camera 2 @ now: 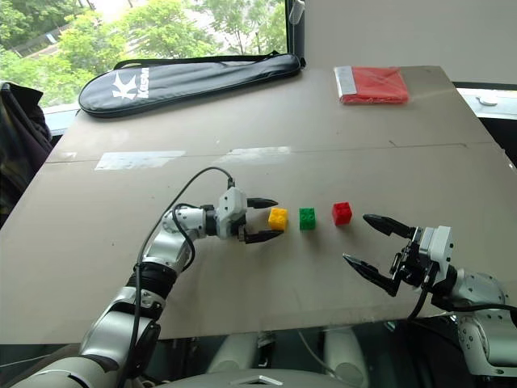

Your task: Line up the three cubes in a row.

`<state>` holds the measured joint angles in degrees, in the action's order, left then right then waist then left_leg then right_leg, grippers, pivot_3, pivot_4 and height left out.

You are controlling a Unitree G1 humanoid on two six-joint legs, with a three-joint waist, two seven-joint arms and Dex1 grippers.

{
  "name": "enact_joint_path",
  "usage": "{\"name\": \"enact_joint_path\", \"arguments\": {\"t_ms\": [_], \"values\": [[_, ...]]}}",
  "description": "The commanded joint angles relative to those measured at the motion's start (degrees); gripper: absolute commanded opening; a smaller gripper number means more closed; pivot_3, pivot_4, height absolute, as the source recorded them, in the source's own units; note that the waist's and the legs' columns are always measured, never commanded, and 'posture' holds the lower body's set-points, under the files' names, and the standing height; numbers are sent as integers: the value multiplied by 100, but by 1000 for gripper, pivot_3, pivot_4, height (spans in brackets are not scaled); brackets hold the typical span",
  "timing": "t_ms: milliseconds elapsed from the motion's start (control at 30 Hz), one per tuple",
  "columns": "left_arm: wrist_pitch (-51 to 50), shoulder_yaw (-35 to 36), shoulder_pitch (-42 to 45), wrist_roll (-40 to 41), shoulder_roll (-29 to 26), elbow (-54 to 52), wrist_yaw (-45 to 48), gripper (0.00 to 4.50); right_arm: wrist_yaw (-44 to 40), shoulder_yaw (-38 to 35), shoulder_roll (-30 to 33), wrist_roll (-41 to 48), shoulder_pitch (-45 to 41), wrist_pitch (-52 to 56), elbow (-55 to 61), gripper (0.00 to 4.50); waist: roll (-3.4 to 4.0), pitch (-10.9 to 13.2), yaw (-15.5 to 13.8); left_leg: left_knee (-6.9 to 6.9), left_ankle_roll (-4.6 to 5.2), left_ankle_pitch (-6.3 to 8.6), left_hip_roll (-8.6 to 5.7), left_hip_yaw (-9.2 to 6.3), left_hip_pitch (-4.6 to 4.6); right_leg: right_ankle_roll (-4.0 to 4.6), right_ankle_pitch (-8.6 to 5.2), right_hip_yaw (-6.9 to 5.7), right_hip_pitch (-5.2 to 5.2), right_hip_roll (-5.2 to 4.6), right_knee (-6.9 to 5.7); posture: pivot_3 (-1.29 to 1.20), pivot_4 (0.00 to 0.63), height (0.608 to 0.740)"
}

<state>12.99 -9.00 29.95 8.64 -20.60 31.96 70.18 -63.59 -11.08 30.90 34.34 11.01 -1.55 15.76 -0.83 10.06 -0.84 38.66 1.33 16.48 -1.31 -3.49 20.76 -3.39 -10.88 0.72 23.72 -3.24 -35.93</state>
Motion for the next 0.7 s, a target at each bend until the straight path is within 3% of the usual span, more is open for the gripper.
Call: {"name": "enact_joint_path", "arguments": {"t_ms": [33,700], "values": [[-89,-103,-75,-24,78,-82,-39,3912,-23,-80,25,35,-34,-109,53,4500,0,0,-1,0,0,0,0,0,0,0,0,0,0,0,0,0,150,712],[-489,-56,-263,77,162,-608,-430,3912,-30,-8,-48,-34,9,-220,20,4500,0,0,2,0,0,0,0,-1,0,0,0,0,0,-1,0,0,150,712]]}}
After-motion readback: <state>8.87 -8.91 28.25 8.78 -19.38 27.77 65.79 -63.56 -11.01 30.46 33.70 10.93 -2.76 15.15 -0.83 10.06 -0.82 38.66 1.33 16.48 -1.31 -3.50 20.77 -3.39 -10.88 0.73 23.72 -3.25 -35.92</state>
